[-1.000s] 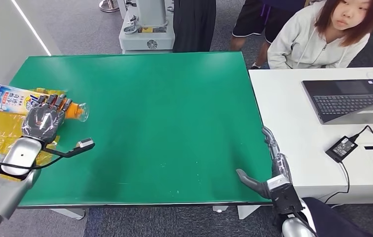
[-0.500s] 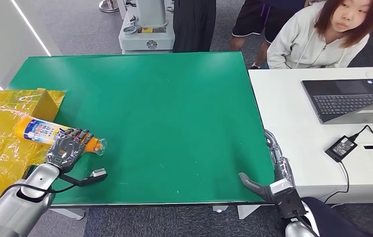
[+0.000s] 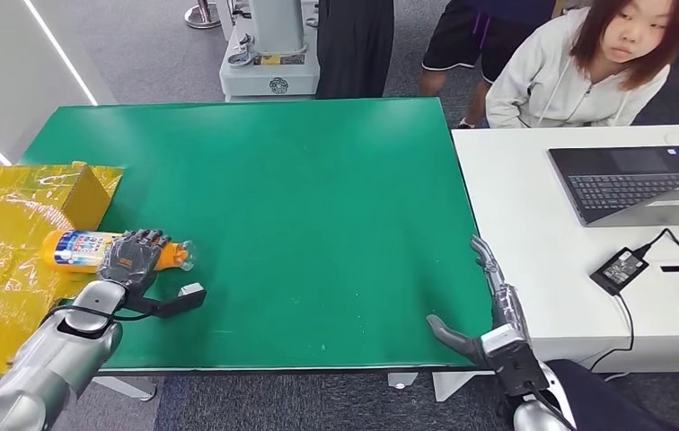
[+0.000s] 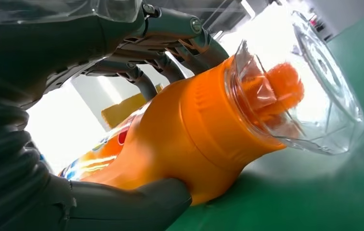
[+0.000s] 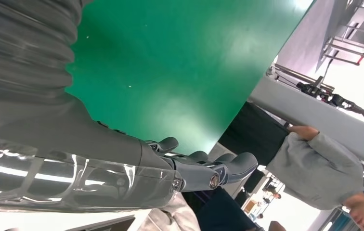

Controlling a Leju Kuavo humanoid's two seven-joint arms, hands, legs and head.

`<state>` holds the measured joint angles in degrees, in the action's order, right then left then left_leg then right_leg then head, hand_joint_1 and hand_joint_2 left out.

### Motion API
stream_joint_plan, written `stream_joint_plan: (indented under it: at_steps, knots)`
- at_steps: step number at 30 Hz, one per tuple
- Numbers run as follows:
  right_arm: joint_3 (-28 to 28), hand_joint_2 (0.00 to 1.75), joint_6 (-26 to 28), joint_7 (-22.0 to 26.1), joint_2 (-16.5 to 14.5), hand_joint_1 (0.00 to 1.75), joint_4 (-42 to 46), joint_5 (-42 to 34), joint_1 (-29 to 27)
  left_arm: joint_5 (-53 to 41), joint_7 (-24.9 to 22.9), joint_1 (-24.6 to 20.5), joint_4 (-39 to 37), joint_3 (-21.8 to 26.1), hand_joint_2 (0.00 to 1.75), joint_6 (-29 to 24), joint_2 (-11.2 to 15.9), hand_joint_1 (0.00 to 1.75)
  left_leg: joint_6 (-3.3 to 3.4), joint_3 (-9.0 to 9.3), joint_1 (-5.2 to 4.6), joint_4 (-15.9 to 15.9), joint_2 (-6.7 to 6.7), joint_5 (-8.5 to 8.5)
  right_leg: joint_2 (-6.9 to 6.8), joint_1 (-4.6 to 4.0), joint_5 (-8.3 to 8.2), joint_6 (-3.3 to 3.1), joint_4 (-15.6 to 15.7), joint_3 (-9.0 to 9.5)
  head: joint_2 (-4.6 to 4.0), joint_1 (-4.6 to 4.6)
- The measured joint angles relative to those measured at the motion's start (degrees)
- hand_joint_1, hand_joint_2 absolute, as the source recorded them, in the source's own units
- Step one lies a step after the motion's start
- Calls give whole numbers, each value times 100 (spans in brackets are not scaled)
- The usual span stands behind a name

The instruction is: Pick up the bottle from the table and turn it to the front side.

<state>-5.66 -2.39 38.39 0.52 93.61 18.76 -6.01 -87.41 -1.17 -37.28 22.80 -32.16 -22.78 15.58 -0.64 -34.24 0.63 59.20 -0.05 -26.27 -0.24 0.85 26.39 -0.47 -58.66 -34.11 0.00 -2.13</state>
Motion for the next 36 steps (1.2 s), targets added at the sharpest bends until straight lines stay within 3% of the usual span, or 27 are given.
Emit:
stream_joint_plan:
  at_steps: [3, 7, 13, 23, 29, 36]
  knots:
    - [-37, 175, -3, -26, 13, 0, 0, -4, 2, 0, -141, -67, -113, 25, 175, 59, -4, 175, -3, 7, 0, -3, 5, 2, 5, 0, -3, -5, -3, 3, 0, -1]
    - [-115, 175, -23, -69, 17, 0, -1, -14, 10, -4, -275, -104, -217, 97, 175, 92, -3, 1, -8, 11, 0, -10, 6, 5, 7, 0, -4, -9, -3, 2, 0, -1]
    - [-261, 175, -101, -133, 17, 0, -94, -16, 133, 18, -562, -94, -354, 213, 175, 275, 20, 0, -19, 12, 1, -15, 8, 12, 15, 0, -6, -15, -4, 0, 0, 1]
    - [-402, 175, -86, -141, 17, 0, -202, -16, 146, 254, -338, -65, -400, 414, 175, 120, 60, 0, -24, 22, 0, -28, 9, 11, 17, 0, -3, -21, -4, 2, 0, -1]
    - [-410, 175, -84, -150, 14, 0, -297, -18, 170, 1164, 665, 241, -400, 1054, 175, -836, -199, 0, -25, 19, -2, -28, -15, 12, -11, 1, 6, -24, -1, 3, 0, -1]
    - [-397, 175, -40, -175, 13, 0, -325, -82, 134, 2874, 2620, 638, -249, 1988, 175, -1286, -923, 0, -22, 9, -6, -22, -17, 10, -10, 6, 5, -21, 9, 0, 0, 0]
